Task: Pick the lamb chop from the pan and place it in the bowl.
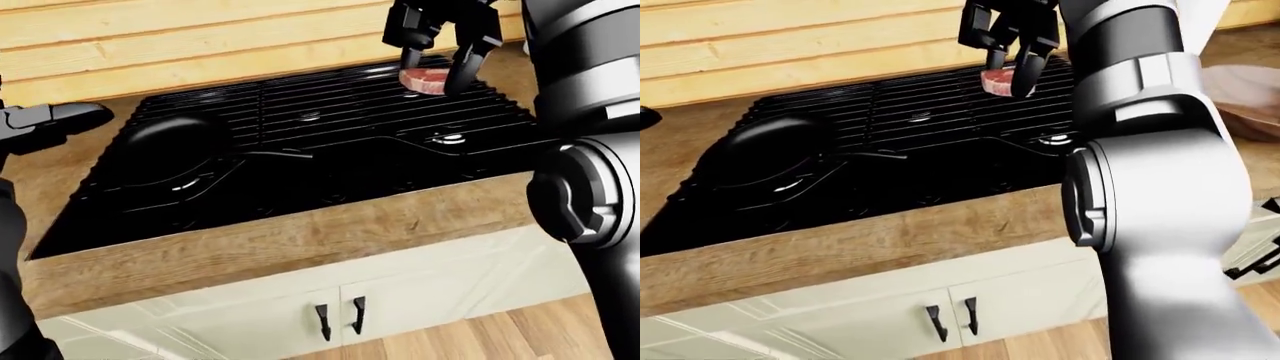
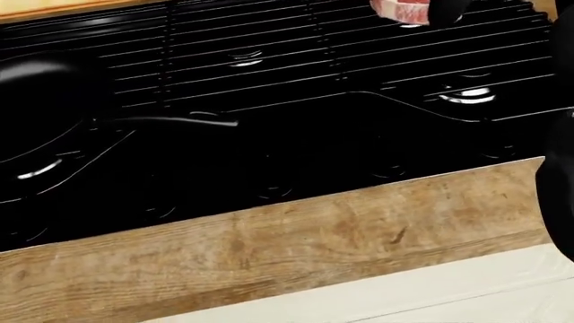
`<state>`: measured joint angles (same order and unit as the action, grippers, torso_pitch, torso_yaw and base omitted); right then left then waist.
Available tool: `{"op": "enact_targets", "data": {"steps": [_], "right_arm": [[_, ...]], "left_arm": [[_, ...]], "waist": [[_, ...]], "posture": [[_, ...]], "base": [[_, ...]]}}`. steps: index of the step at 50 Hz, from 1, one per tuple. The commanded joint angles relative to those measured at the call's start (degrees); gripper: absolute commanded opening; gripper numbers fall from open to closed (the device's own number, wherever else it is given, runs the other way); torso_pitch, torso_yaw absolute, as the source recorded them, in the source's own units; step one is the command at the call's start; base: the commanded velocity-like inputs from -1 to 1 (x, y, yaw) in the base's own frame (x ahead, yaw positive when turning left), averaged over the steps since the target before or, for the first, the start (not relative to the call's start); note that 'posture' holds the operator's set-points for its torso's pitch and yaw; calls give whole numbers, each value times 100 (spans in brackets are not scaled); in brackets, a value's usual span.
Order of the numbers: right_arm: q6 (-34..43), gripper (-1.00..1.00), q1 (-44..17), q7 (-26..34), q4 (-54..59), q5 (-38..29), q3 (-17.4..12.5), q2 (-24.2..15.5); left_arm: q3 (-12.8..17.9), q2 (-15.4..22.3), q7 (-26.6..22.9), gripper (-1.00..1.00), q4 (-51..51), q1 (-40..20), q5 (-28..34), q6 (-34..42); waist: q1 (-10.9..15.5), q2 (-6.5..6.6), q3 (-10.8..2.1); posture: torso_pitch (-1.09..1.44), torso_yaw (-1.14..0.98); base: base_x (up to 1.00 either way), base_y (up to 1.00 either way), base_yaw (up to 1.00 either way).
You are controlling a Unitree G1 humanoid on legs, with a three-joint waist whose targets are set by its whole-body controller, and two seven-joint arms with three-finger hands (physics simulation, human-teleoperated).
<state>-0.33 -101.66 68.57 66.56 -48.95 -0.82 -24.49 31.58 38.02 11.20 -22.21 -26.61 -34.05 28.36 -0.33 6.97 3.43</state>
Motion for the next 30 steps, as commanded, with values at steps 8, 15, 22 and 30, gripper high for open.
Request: {"op": "enact_targets", "data": {"steps": [8, 15, 22, 30], "right_arm": [[-38, -100, -268, -86, -197, 70, -41, -21], [-39, -100, -284, -75, -193, 77, -44, -31], [-42, -100, -251, -64, -222, 78, -41, -32], [-49, -100, -248, -64, -225, 92, -46, -33]], "left_arm": [[61, 97, 12, 100, -65, -127, 15, -103], [48, 105, 15, 100, -52, -144, 18, -104], [76, 92, -3, 100, -62, -94, 19, -123], [90, 96, -10, 100, -61, -87, 10, -118]], "waist": [[-38, -148, -213], [-32, -660, -198], [21, -384, -111], [-35, 20, -165]], "posture": [[0, 0], [0, 0], [0, 0], [0, 0]], "base": [[-2, -29, 0], [0, -30, 0], [0, -30, 0], [0, -30, 0]]}}
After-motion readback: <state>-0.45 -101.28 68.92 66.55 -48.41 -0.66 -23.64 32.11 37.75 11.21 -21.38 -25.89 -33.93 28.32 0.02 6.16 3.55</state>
